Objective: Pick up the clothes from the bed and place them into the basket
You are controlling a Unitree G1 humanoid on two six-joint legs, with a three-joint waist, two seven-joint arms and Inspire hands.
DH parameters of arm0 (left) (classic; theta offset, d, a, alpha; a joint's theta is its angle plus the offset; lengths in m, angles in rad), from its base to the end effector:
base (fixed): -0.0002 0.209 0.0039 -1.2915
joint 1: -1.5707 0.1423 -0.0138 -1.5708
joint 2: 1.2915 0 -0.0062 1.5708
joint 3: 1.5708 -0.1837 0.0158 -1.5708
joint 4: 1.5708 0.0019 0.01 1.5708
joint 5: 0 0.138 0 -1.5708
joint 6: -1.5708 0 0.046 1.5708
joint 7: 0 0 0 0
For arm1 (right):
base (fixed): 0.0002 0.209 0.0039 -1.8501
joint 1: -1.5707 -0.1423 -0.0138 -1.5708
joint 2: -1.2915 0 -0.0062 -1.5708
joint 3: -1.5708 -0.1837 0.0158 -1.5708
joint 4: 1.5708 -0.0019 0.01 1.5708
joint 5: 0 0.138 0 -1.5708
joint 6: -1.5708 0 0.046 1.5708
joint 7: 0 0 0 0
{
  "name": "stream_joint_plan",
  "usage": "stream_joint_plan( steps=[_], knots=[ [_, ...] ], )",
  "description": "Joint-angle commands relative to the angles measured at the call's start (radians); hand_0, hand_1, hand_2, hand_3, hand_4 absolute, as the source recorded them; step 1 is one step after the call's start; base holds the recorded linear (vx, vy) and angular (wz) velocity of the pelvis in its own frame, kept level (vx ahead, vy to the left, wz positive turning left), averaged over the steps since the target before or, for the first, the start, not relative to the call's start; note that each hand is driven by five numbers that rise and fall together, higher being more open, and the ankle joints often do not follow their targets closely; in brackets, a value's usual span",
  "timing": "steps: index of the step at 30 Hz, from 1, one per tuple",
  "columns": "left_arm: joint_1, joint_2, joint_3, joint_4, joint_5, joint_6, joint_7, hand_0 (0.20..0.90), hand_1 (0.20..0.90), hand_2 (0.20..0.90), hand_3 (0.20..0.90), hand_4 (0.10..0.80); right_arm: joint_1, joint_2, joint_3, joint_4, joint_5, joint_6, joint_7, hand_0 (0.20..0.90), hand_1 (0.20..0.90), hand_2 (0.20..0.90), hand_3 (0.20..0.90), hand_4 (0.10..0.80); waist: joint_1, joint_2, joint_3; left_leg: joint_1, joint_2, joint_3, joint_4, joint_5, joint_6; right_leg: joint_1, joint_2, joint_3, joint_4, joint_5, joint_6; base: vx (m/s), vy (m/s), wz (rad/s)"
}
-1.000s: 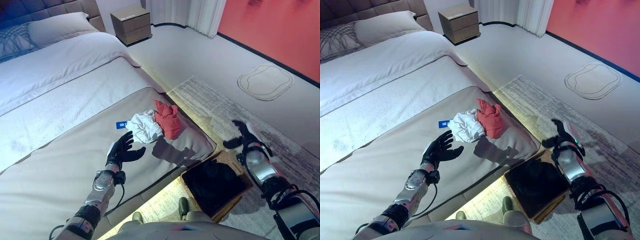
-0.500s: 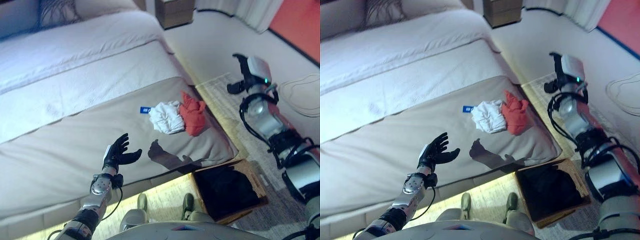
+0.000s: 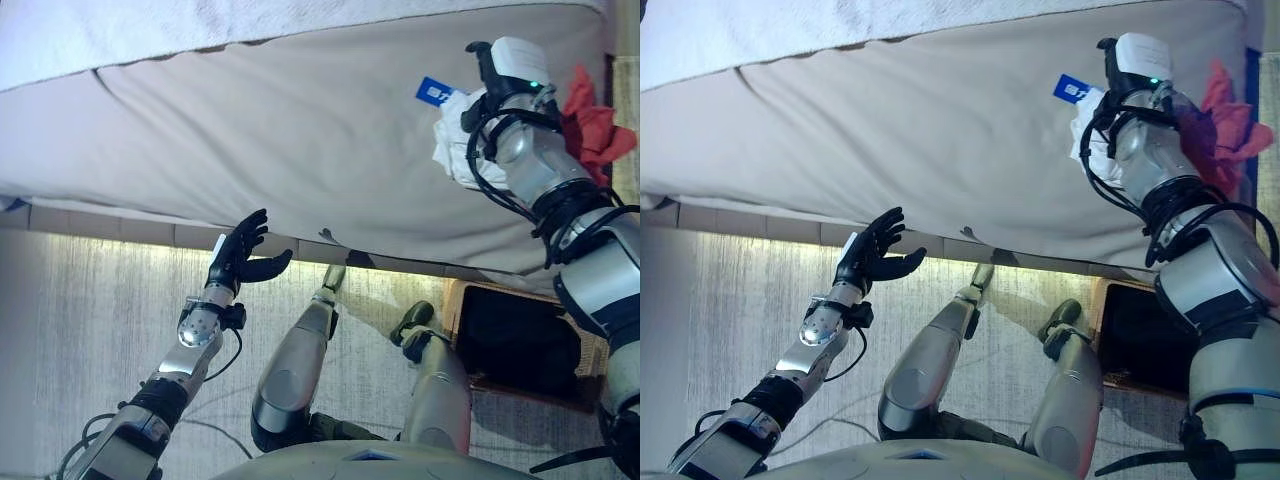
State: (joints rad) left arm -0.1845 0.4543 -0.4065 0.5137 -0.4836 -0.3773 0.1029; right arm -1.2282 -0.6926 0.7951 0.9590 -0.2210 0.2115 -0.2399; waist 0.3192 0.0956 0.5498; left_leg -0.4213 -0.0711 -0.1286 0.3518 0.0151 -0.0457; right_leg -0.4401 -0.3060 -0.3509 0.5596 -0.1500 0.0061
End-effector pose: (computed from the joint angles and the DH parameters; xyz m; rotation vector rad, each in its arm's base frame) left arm 0.2191 0.1998 0.0040 0.0724 0.0728 -0.0782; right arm 0.3648 -0.2249 0.2239 -1.3757 -0.0792 -0.3302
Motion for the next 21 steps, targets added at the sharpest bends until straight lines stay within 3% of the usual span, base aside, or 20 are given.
stream_joint_plan(
  steps=[1,6,9,16,21],
  knots=[
    [0.028,0.055,0.004,-0.175,-0.054,-0.108,-0.008,0.9,0.9,0.9,0.9,0.8,-0.219,-0.03,0.039,0.026,-0.016,0.04,0.001,0.9,0.9,0.9,0.9,0.8,0.011,0.015,-0.03,-0.128,-0.054,0.023,0.172,-0.159,0.056,-0.013,0.054,-0.015,0.098,-0.097,-0.022,-0.002,0.057,0.21],
    [0.033,0.068,0.012,-0.251,-0.083,-0.088,0.009,0.9,0.9,0.9,0.9,0.8,-0.226,0.001,0.038,0.138,-0.041,0.1,0.112,0.9,0.9,0.9,0.9,0.8,0.026,0.023,-0.03,-0.227,-0.062,0.028,0.258,-0.186,0.072,-0.103,0.053,-0.007,0.172,-0.113,-0.028,0.003,0.013,0.11],
    [0.05,0.077,0.009,-0.288,-0.08,-0.085,0.016,0.9,0.9,0.9,0.9,0.8,-0.24,0.008,0.067,0.214,-0.079,0.192,0.257,0.9,0.9,0.9,0.9,0.8,0.034,0.03,-0.03,-0.287,-0.063,0.029,0.309,-0.198,0.082,-0.162,0.055,0.003,0.215,-0.118,-0.032,0.007,0.001,0.06],
    [0.088,0.091,0.01,-0.319,-0.077,-0.094,0.027,0.9,0.9,0.9,0.9,0.8,-0.277,-0.002,0.187,0.324,-0.363,0.342,0.559,0.9,0.9,0.9,0.9,0.8,0.047,0.035,-0.03,-0.329,-0.058,0.032,0.351,-0.212,0.091,-0.206,0.064,0.01,0.246,-0.124,-0.04,0.004,0.004,0.0],
    [0.105,0.101,0.02,-0.334,-0.089,-0.097,0.011,0.9,0.9,0.9,0.9,0.8,-0.296,-0.03,0.241,0.378,-0.449,0.381,0.614,0.9,0.9,0.9,0.9,0.8,0.053,0.041,-0.03,-0.346,-0.058,0.038,0.357,-0.21,0.096,-0.225,0.067,0.012,0.254,-0.122,-0.04,-0.008,-0.006,0.03]
  ],
)
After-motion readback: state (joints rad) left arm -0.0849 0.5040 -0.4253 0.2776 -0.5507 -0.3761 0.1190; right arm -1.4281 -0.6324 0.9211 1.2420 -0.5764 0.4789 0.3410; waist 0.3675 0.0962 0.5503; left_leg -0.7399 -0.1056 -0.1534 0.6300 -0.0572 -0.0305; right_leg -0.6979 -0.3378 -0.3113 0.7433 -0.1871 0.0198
